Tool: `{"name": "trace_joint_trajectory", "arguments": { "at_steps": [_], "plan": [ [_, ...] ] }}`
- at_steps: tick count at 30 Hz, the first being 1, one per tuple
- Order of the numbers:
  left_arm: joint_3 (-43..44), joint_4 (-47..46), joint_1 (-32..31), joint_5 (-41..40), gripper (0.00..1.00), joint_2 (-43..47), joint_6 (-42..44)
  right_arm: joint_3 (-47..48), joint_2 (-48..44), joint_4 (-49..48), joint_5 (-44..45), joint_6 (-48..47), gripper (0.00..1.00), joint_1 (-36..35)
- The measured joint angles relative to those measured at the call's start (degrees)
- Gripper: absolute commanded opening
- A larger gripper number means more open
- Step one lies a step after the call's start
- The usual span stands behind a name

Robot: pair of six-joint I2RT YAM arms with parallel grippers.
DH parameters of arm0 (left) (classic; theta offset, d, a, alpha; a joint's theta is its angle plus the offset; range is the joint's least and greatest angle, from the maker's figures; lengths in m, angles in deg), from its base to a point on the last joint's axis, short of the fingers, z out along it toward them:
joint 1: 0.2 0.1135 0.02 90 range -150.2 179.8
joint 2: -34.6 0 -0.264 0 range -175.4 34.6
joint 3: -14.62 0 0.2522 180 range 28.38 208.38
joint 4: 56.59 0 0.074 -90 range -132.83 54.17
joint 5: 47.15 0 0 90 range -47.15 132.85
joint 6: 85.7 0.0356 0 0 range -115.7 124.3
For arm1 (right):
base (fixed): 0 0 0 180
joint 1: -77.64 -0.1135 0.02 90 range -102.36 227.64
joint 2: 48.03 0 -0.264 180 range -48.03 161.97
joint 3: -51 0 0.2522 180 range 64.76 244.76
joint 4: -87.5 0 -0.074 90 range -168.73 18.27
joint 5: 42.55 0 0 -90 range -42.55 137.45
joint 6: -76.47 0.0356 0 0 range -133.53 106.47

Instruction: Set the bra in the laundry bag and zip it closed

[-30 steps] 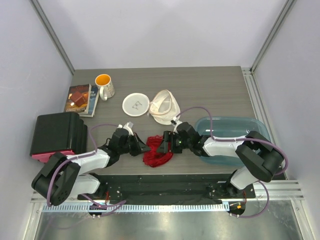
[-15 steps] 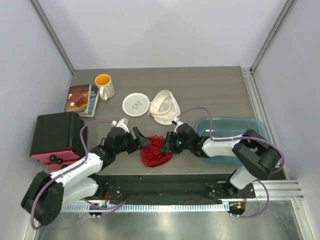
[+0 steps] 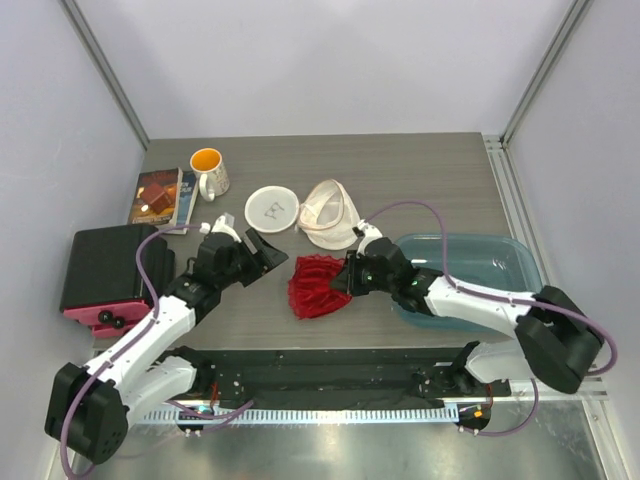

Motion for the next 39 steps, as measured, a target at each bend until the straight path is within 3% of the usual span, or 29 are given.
{"name": "trace_joint_trajectory", "arguments": {
  "at_steps": [9,15,20,26,39],
  "plan": [
    [2.45,-4.09,0.52,4.31,0.8,-6.75,-0.94,1.6,-11.65,8.39,2.51,-1.38,0.01,2.6],
    [3.06,-8.92,0.7,6.01,0.75,-16.09,-2.91,6.49,-18.29,19.71,9.35,-3.39,0.01,4.07],
    [4.0,-14.27,0.94,5.05,0.67,-26.29,-9.94,12.41,-23.43,25.2,15.37,-5.55,0.01,4.48],
    [14.6,-17.09,0.94,4.61,0.66,-39.06,-15.58,13.57,-27.39,28.74,18.53,-6.56,0.01,4.7],
    [26.32,-16.35,0.94,-0.15,0.53,-48.76,-20.85,12.15,-30.03,32.15,18.93,-6.45,0.01,4.7]
  ]
}}
